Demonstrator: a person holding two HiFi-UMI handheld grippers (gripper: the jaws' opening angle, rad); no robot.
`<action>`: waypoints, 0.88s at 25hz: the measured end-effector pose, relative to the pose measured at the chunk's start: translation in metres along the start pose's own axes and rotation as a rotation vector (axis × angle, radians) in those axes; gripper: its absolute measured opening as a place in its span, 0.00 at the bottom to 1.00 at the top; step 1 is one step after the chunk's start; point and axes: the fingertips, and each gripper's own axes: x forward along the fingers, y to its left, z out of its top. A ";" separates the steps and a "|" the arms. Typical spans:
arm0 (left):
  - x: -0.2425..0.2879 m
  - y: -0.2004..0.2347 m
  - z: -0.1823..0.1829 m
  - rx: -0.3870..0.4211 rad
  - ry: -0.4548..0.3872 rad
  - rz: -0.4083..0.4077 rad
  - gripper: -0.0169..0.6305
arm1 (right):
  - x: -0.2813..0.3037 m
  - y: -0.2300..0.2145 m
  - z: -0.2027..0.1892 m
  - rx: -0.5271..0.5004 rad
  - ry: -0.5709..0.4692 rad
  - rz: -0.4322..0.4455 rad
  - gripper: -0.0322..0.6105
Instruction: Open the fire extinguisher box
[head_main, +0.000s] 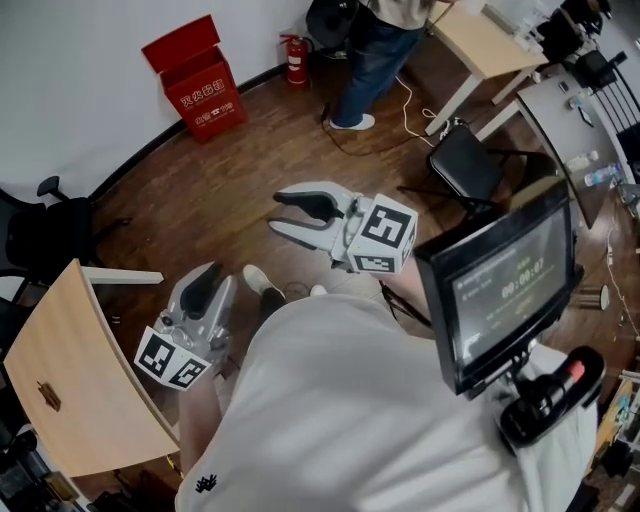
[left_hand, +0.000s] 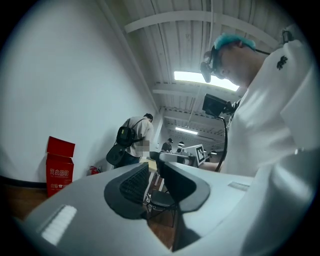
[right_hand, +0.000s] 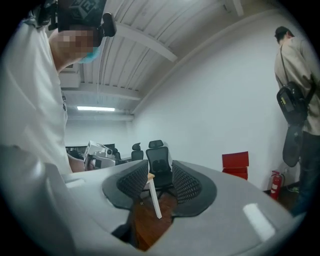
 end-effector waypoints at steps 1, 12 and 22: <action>0.002 -0.004 0.000 0.004 -0.002 -0.006 0.16 | -0.006 0.002 0.001 -0.008 -0.001 -0.007 0.26; 0.006 -0.017 -0.004 0.008 -0.012 -0.029 0.16 | -0.026 0.015 0.001 -0.048 0.019 -0.024 0.26; 0.004 0.011 -0.002 -0.014 -0.006 -0.019 0.16 | -0.003 -0.002 -0.004 -0.042 0.047 -0.031 0.26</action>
